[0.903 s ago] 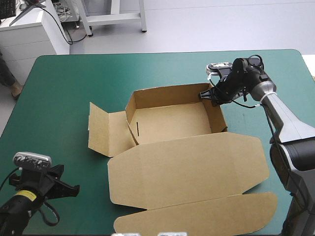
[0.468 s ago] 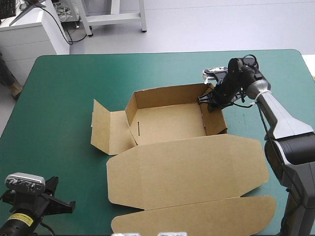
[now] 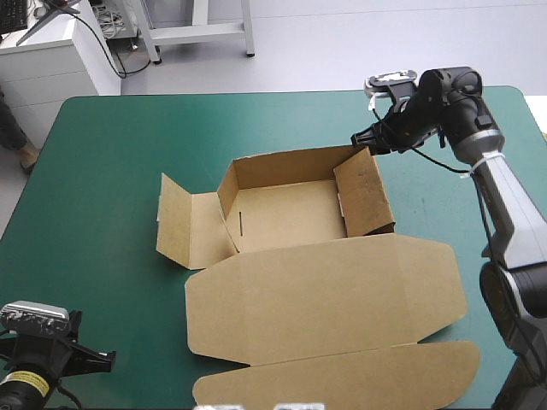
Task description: Fold the box
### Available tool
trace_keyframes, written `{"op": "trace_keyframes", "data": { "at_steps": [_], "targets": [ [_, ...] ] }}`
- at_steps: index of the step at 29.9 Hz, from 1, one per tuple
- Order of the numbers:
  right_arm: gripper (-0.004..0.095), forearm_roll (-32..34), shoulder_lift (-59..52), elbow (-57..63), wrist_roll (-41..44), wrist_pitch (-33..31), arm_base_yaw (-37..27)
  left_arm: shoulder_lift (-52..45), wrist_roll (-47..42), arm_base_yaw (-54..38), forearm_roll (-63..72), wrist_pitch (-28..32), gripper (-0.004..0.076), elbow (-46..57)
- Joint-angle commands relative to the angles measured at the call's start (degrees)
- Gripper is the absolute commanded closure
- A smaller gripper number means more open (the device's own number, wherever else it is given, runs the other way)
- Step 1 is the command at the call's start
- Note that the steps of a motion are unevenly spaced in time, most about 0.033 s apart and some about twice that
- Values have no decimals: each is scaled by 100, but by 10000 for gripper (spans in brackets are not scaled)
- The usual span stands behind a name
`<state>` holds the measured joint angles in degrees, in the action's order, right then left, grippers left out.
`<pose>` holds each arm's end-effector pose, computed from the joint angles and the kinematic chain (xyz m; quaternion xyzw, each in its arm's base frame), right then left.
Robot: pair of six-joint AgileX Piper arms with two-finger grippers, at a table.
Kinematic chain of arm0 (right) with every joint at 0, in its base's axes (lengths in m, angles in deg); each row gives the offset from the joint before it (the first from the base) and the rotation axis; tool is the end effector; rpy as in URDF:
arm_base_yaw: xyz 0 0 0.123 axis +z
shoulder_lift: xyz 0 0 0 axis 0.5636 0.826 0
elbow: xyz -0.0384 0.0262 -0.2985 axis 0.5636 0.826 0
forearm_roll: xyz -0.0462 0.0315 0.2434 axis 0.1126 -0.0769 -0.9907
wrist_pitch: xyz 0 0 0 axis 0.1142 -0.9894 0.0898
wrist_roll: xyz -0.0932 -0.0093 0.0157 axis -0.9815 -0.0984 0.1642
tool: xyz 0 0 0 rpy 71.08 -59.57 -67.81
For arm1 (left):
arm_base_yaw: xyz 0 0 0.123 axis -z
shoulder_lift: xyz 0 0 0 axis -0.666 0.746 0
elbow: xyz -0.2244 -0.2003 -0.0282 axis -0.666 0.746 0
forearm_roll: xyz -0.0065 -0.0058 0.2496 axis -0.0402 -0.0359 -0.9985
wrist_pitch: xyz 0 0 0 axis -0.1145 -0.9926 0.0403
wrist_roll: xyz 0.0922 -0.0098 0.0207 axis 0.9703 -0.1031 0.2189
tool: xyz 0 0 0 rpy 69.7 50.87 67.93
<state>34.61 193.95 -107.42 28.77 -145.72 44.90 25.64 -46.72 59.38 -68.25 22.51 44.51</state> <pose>0.3954 0.0844 0.3905 -0.1313 0.9550 0.0684 0.2571 0.0306 0.0173 0.2690 0.1117 0.8711 0.0706 0.4729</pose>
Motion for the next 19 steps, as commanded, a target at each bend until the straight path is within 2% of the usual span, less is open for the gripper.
{"op": "trace_keyframes", "data": {
  "at_steps": [1, 7, 12, 19],
  "targets": [
    [456, 144, -690, -191, 17, -57, -17, 75, -73, 45, -118, 402, 732, -160],
    [372, 144, -930, -191, -81, -57, -17, 75, -60, 45, 566, 826, 732, -160],
    [339, 96, -930, 191, -81, -57, -17, 75, -50, 45, 1401, 745, 732, -198],
    [339, 97, -896, 1207, -81, -57, -17, 75, -35, 45, 1467, 446, 732, -325]
  ]
}}
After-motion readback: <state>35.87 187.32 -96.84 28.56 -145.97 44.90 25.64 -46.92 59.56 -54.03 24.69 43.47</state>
